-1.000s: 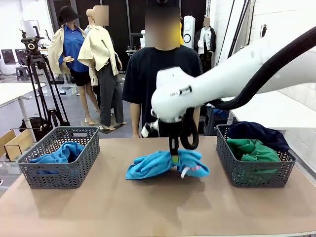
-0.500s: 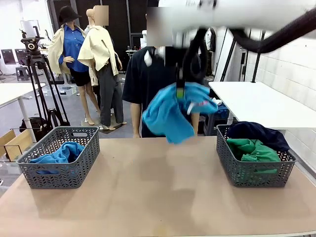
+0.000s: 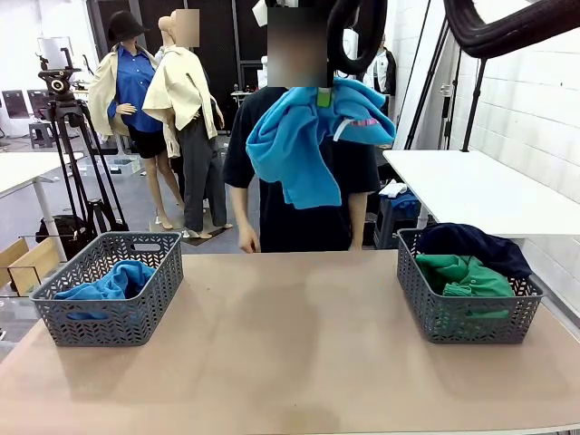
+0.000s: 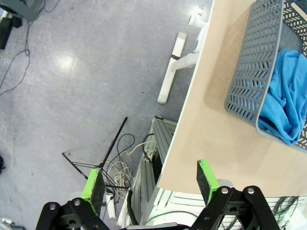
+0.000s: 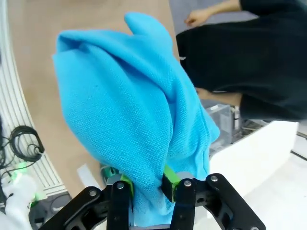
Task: Sort the tops and bottoms.
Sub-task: Sort the clothes according to human instructions.
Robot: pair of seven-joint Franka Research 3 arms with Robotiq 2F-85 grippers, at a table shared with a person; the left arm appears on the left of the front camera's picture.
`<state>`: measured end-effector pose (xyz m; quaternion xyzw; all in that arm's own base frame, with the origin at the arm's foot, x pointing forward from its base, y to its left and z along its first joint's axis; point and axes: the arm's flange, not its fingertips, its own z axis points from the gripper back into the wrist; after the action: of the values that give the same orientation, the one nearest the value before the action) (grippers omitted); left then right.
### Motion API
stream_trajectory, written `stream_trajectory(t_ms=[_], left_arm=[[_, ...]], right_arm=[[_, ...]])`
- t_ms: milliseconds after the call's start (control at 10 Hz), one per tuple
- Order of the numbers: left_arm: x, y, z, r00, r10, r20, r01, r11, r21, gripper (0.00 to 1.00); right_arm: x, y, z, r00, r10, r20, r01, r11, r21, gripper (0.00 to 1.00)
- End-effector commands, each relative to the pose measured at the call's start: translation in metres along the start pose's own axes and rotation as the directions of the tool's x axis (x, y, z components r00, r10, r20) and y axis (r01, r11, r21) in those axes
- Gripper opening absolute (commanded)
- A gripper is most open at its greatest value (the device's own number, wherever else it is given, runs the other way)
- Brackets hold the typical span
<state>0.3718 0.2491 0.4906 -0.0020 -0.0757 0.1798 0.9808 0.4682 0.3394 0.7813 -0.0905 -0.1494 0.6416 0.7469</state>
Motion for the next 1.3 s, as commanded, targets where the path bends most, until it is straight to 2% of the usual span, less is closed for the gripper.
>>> stream_trajectory(t_ms=[0,200,300,1200], left_arm=[[-0.001,0.002,0.0,1.0,0.0,-0.003,0.0,1.0,-0.006,1.0],[-0.001,0.002,0.0,1.0,0.0,-0.003,0.0,1.0,-0.006,1.0],[-0.001,0.002,0.0,1.0,0.0,-0.003,0.0,1.0,-0.006,1.0],[-0.001,0.002,0.0,1.0,0.0,-0.003,0.0,1.0,-0.006,1.0]], right_arm=[[0.037,-0.02,0.022,1.0,-0.012,-0.018,0.012,1.0,-0.002,0.0],[0.044,-0.013,0.028,0.999,0.032,0.014,-0.032,0.999,0.033,0.0],[0.015,0.005,0.006,1.0,0.008,0.005,-0.008,1.0,0.001,0.0],[0.015,0.005,0.006,1.0,0.008,0.005,-0.008,1.0,0.001,0.0]])
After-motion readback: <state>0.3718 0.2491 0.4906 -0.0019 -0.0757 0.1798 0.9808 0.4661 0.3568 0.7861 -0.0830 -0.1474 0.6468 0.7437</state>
